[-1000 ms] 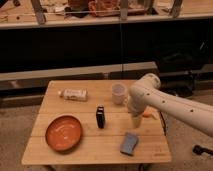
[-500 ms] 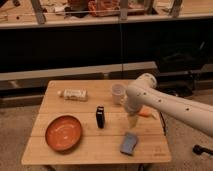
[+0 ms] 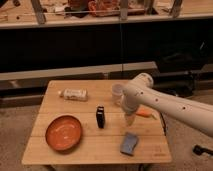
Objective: Knock the eraser over
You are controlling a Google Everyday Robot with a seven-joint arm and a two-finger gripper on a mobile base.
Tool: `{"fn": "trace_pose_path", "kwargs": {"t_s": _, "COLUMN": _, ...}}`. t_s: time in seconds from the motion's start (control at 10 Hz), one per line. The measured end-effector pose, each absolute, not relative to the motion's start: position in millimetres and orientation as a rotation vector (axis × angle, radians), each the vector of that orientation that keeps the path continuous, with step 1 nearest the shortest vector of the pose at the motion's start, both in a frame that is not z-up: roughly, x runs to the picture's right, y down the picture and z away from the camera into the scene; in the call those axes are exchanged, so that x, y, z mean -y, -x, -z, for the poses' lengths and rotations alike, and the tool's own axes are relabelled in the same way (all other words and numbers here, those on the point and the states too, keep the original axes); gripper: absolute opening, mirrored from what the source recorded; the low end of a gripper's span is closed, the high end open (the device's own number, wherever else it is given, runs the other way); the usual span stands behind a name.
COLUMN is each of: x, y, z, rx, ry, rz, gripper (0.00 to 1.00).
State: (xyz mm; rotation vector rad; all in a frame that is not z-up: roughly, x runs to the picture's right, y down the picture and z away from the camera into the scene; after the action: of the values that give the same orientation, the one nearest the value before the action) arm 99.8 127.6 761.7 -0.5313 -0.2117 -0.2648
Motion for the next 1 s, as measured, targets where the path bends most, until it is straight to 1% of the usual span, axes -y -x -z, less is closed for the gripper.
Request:
{"fn": "trace_pose_path", "kwargs": {"t_s": 0.1, "x": -127.1, "y": -95.9, "z": -762.1, "rx": 0.217, "ry": 0.53, "rz": 0.265, "gripper": 0.77}}
{"fn": "trace_pose_path", "kwargs": {"t_s": 0.2, "x": -126.2, "y": -89.4, "z": -762.8, "rx": 0.224, "ry": 0.529, "rz": 0.269, "gripper": 0.8}}
{"fn": "trace_pose_path", "kwargs": {"t_s": 0.3, "x": -126.2, "y": -89.7, "z": -762.9, "rx": 0.227, "ry": 0.529, "rz": 0.267, "gripper": 0.78}}
{"fn": "trace_pose_path", "kwargs": {"t_s": 0.6, "x": -125.0, "y": -80.2, "z": -763.1, "rx": 0.246, "ry": 0.523, "rz": 0.276, "gripper": 0.51}}
{"fn": "trace_pose_path", "kwargs": {"t_s": 0.7, "x": -124.6, "y": -77.3, "z": -763.1, "rx": 0.252, "ry": 0.523, "rz": 0.278, "gripper": 0.45}}
{"fn": "trace_pose_path", "kwargs": {"t_s": 0.9, "x": -123.7, "y": -70.5, "z": -763.3, "rx": 0.265, "ry": 0.519, "rz": 0.281, "gripper": 0.43}}
{"fn": "trace_pose_path", "kwargs": {"t_s": 1.0, "x": -123.5, "y": -67.3, "z": -764.0, "rx": 0.272, "ry": 0.518, "rz": 0.281, "gripper": 0.36}}
